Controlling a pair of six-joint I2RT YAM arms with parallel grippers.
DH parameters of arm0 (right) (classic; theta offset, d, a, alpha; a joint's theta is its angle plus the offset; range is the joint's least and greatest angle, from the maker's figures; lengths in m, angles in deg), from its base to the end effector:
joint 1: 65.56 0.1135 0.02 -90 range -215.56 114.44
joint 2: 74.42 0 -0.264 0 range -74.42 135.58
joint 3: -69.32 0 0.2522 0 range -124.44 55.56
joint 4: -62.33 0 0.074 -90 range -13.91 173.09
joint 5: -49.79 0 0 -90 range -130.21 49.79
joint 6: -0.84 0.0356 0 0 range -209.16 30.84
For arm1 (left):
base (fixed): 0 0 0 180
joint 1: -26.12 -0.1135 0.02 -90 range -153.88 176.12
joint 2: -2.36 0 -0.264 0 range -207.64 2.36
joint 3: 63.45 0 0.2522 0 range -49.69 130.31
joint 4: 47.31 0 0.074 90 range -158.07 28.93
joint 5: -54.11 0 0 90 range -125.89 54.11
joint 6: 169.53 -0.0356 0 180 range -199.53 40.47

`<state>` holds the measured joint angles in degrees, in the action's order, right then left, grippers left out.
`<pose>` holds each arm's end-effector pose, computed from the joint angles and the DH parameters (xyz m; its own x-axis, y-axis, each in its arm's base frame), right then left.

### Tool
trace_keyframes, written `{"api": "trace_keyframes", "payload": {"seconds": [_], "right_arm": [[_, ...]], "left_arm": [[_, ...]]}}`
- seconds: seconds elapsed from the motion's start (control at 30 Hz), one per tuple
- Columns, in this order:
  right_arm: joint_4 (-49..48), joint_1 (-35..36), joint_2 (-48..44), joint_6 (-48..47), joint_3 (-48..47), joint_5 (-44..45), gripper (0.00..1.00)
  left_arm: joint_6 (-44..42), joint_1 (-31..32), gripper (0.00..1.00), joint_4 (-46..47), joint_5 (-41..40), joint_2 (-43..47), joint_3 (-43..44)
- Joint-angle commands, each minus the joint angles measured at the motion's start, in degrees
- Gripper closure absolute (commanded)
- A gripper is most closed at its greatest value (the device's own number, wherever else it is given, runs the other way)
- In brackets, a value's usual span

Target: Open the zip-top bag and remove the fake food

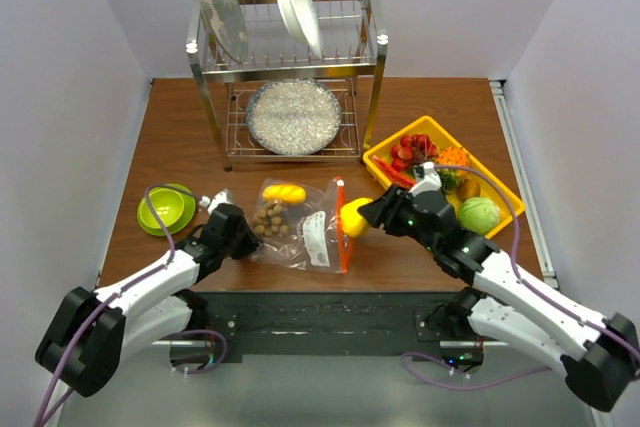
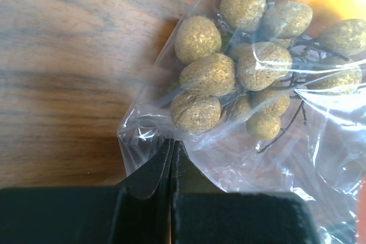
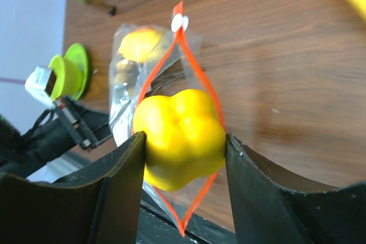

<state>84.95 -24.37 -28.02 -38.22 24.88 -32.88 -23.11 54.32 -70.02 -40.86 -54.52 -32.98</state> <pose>0.1455 0.1213 0.2506 -0.6366 0.4663 -0.6142 -0.1135 0.7312 0.6727 0.1542 -0.0792 0.1397 -0.7191 -0.5562 -0.4166 -0.3224 0.7981 -0.5090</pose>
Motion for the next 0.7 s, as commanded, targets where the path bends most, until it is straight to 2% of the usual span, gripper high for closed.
{"api": "trace_keyframes", "payload": {"seconds": [0.0,0.1,0.33,0.5,0.67], "right_arm": [[18.1,-0.1,-5.9,-3.2,-6.4,8.4,0.65],[24.7,-0.2,-9.2,-3.9,-9.6,12.3,0.65],[36.0,-0.2,-10.5,-7.1,-18.5,21.6,0.65],[44.4,-0.3,-7.2,-9.9,-25.3,32.5,0.63],[48.4,-0.2,-1.5,-12.2,-28.5,40.2,0.61]], "left_arm": [[-0.4,0.1,1.0,-1.4,-1.1,1.6,-0.1],[-1.4,0.0,1.0,-1.6,-0.5,1.9,0.5],[-3.2,0.0,1.0,-1.7,0.6,2.5,1.1],[-3.7,0.0,1.0,-1.9,1.2,3.0,1.4],[-4.0,0.0,1.0,-2.3,1.5,4.1,1.9]]}}
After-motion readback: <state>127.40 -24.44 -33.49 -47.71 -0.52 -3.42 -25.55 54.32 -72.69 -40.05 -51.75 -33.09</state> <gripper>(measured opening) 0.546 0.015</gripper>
